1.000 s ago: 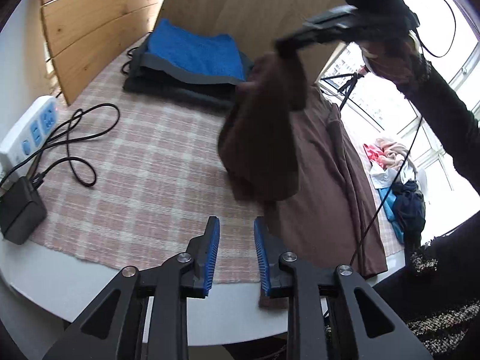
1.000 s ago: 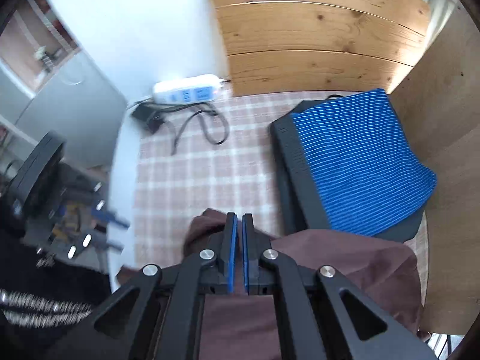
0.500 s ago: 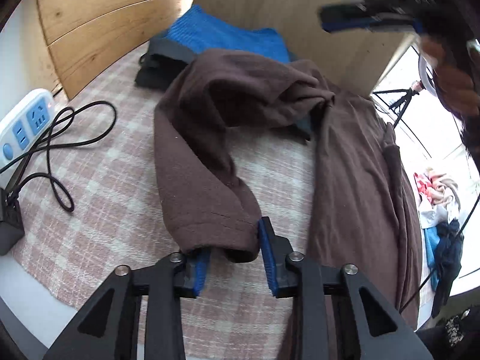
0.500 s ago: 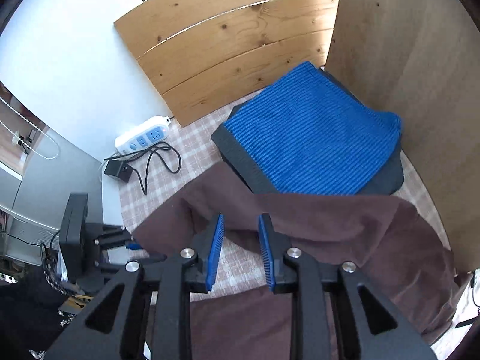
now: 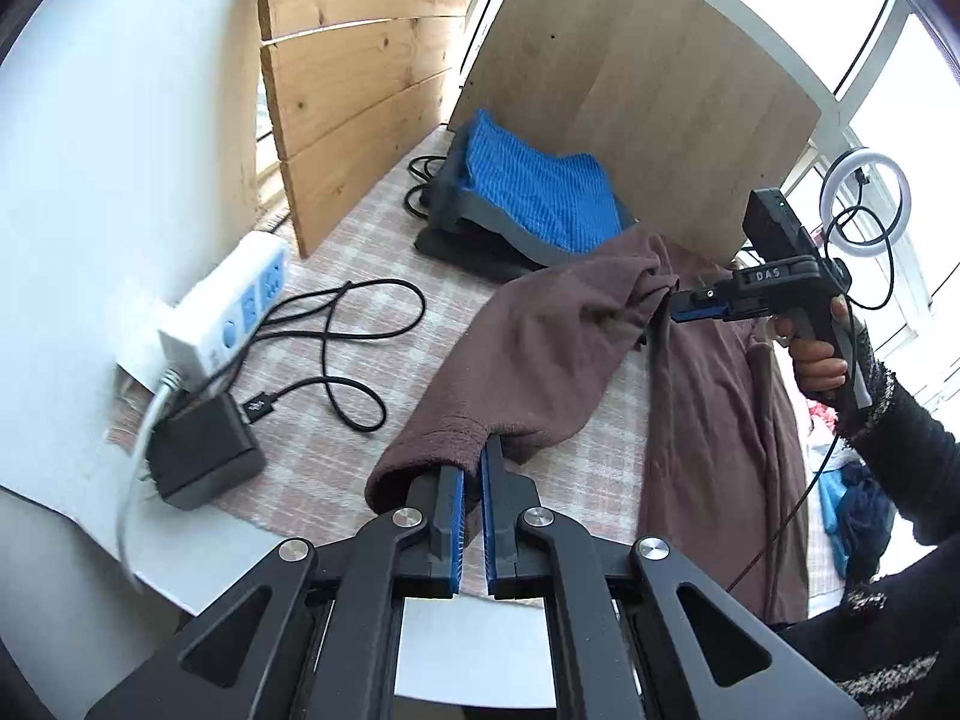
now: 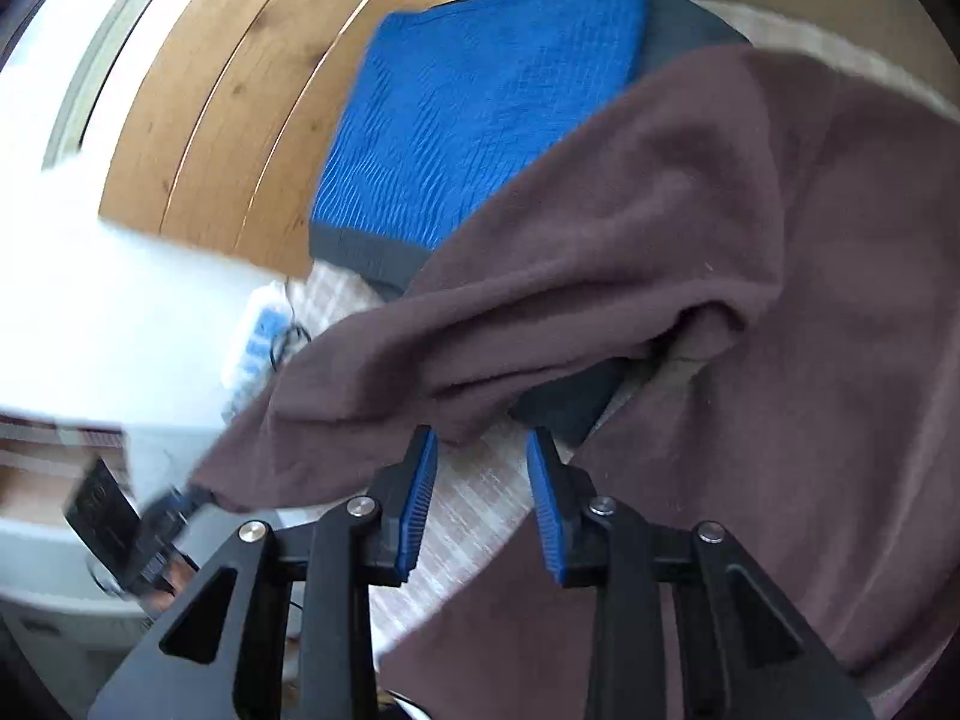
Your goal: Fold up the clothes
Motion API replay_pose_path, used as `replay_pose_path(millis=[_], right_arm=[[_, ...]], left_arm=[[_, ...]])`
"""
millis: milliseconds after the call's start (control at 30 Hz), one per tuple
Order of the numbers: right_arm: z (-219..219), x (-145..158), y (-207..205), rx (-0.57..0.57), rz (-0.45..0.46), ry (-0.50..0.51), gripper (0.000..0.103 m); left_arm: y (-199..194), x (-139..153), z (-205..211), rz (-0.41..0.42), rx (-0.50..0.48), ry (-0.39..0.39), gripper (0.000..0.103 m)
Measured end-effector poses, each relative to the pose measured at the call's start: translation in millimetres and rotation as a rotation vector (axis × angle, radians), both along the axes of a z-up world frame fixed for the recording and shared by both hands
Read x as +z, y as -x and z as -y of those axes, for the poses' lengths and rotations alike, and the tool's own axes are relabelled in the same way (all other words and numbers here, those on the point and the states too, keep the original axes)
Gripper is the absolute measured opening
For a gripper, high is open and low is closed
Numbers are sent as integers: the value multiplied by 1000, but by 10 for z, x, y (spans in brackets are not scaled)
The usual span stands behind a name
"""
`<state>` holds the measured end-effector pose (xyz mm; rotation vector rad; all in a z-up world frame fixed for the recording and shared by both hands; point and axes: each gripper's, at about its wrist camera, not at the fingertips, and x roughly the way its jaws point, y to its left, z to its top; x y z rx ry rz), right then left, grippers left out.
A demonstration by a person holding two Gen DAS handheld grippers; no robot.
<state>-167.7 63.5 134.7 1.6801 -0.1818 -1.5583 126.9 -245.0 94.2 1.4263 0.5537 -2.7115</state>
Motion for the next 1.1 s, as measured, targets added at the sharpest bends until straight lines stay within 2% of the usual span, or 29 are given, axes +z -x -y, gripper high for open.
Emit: replay_pose_path(millis=[67,167,267,333,367,400,433,500,567,667,733,800,833,900,967,1067,1100], right_arm=[[-14,-89,76,-65,56,26,32],[17,-205,156,-136,92,17,31],[40,-244,123,-139,132,1,8],[-51,-132,59,-121,125,36,7],[-112,-80,24,-108,111,29,7],[-153,-57,-13,-82,87,-21,8],[-177,-48,-50,-49,60,-87,9],[-159,9,-111,25,-25,-226,15],[-105,158,-158,87,-113,-279,21],[35,500,-217,139,-241,-280,25],[221,678,-269,191,-294,-254,29],[422,767,-308,235,-330,-243,29],[516,779,-326,260,-345,-245,29],[680,748,-271,277,-367,-257,29],[714,709,-244,280,-361,-259,29],[720,641,-187,258,-381,-293,29],[694,626,-128,241,-383,-307,29]], left_arm=[[18,4,29,6,-17,12,4],[40,23,30,10,-38,28,4],[39,76,25,9,-49,67,4],[-31,93,43,5,-37,73,4],[-87,89,43,1,-31,64,4],[-168,19,-3,14,-50,17,4],[-234,-114,-92,53,-82,-24,5],[-343,-437,-322,170,-145,-46,8],[-421,-664,-442,247,-158,-53,7],[-495,-686,-379,221,-110,-104,8],[-486,-603,-271,175,-58,-88,15],[-427,-541,-175,141,-17,-48,29],[-368,-525,-137,132,-3,-16,30],[-200,-578,-113,135,-10,34,34],[-37,-709,-142,177,-34,65,38],[65,-879,-199,234,-62,104,34],[73,-903,-209,239,-63,111,27]])
